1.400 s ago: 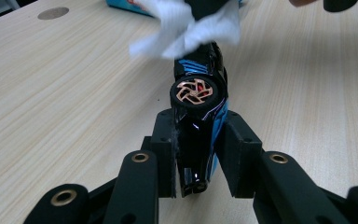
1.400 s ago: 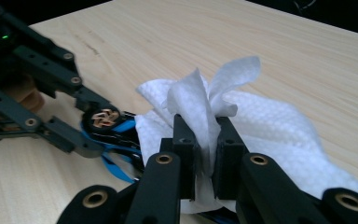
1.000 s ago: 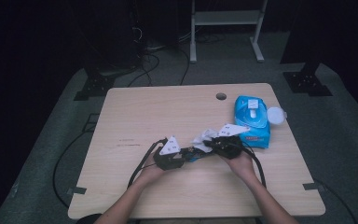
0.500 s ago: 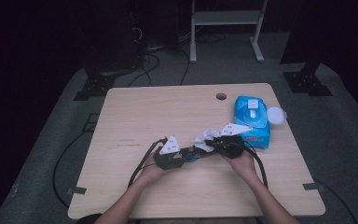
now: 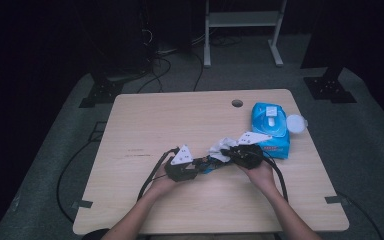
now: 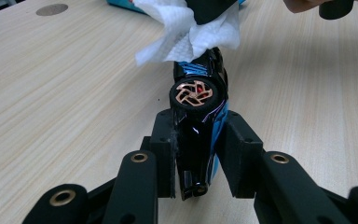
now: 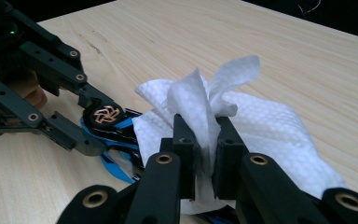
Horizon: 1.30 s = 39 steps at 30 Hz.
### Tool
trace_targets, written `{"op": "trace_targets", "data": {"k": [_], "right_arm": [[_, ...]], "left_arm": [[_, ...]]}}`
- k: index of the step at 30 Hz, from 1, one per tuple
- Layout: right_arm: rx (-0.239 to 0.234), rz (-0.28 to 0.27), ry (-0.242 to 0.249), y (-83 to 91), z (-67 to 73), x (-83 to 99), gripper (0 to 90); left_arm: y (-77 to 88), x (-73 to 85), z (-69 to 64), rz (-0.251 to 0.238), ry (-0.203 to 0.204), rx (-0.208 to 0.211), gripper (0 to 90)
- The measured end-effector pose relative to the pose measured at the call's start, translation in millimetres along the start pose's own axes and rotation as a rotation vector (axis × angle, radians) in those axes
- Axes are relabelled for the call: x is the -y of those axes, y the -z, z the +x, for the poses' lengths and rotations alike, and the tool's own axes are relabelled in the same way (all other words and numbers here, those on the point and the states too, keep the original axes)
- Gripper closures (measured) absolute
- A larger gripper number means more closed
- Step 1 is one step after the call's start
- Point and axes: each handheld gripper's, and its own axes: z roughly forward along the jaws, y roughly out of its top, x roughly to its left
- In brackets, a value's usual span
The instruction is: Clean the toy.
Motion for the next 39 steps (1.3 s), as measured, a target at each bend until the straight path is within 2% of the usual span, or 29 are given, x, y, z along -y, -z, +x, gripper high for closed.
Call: {"op": "trace_targets", "data": {"k": [3,5,8,11,14,16,19,21,23,25,28,32,35,36,37,39], "right_arm": [[0.046,0.011,-0.001,7.2,-10.1,1.8,81.5],[0.047,0.005,-0.037,11.9,-17.9,4.8,81.5],[0.063,0.007,-0.048,15.5,-23.3,6.0,81.5],[0.053,0.000,-0.057,13.8,-22.1,5.9,81.5],[0.009,-0.013,-0.058,9.0,-16.5,5.0,81.4],[0.023,-0.007,-0.032,6.2,-11.4,3.3,81.4],[0.023,0.000,-0.043,11.3,-19.0,5.4,81.5],[0.060,0.004,-0.067,19.4,-28.2,8.6,81.6],[0.108,0.021,-0.062,24.7,-34.5,11.1,81.6],[0.099,0.013,-0.104,27.9,-40.3,14.3,81.7],[0.074,0.012,-0.088,25.2,-34.4,10.1,81.7],[0.028,0.008,-0.048,13.4,-22.6,-2.2,81.6],[0.036,0.030,-0.020,7.2,-21.2,-3.8,81.6],[0.037,0.037,-0.025,7.3,-23.9,-1.3,81.7],[0.026,0.027,-0.055,10.0,-28.3,0.9,81.7],[0.060,0.041,-0.045,14.0,-31.2,1.1,81.7]], "left_arm": [[0.5,-0.1,-0.4,0.001,-0.003,-0.001,68.1],[0.9,-0.3,-0.1,0.000,-0.006,-0.003,68.2],[1.6,-0.2,1.1,-0.006,-0.001,-0.006,68.3],[1.8,0.2,2.1,-0.009,0.003,-0.008,68.3],[1.7,0.0,2.5,-0.006,0.000,-0.012,68.4],[2.0,-0.6,3.3,0.001,0.003,-0.013,68.4],[2.2,-0.6,3.0,0.002,0.001,-0.014,68.4],[2.1,-0.4,2.8,-0.003,0.004,-0.012,68.8],[2.2,-0.2,3.1,-0.003,0.006,-0.012,68.9],[2.1,-0.4,3.3,-0.003,0.006,-0.013,68.8],[1.7,-0.8,4.7,-0.004,0.005,-0.014,68.7],[3.2,-0.7,6.2,0.002,0.005,-0.019,68.7],[4.4,-0.4,7.6,0.005,0.004,-0.026,68.6],[4.9,-0.2,8.4,0.008,0.000,-0.029,68.6],[5.1,0.0,8.9,0.008,0.000,-0.031,68.7],[5.3,0.4,9.7,0.004,0.005,-0.035,68.7]]}}
